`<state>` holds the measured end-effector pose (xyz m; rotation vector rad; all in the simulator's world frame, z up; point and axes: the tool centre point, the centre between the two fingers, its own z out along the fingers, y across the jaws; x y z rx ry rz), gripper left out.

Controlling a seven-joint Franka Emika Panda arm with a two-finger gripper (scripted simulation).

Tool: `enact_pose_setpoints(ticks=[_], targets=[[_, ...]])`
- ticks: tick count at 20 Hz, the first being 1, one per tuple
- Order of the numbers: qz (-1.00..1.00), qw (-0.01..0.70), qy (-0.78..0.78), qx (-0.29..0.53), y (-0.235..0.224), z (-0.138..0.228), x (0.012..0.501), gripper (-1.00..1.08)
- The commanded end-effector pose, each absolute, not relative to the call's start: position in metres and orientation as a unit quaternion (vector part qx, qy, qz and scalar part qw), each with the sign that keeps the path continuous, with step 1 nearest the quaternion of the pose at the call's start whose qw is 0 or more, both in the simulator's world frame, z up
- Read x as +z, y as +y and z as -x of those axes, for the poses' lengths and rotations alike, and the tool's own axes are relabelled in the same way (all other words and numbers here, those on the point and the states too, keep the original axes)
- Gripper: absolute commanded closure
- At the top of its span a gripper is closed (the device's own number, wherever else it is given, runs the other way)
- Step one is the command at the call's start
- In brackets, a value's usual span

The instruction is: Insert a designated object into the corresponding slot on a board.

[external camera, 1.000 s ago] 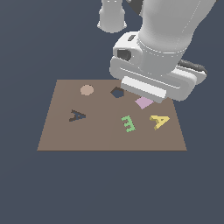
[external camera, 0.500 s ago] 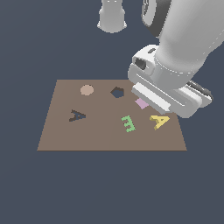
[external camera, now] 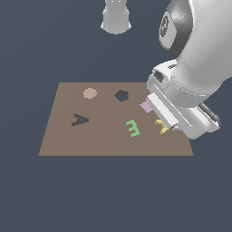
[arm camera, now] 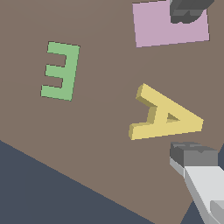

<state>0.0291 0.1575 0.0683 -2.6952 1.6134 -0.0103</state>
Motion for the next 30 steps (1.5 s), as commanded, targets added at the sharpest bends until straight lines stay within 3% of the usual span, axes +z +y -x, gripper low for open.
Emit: enact_pose_setpoints(ticks=[1,30], targets=[[0.842,0.000,0.539,-0.003,0.162,-0.034,0.063,-0.92],[0.799,0.000,0.601,0.000,0.172,-0.050,0.034,-0.92]])
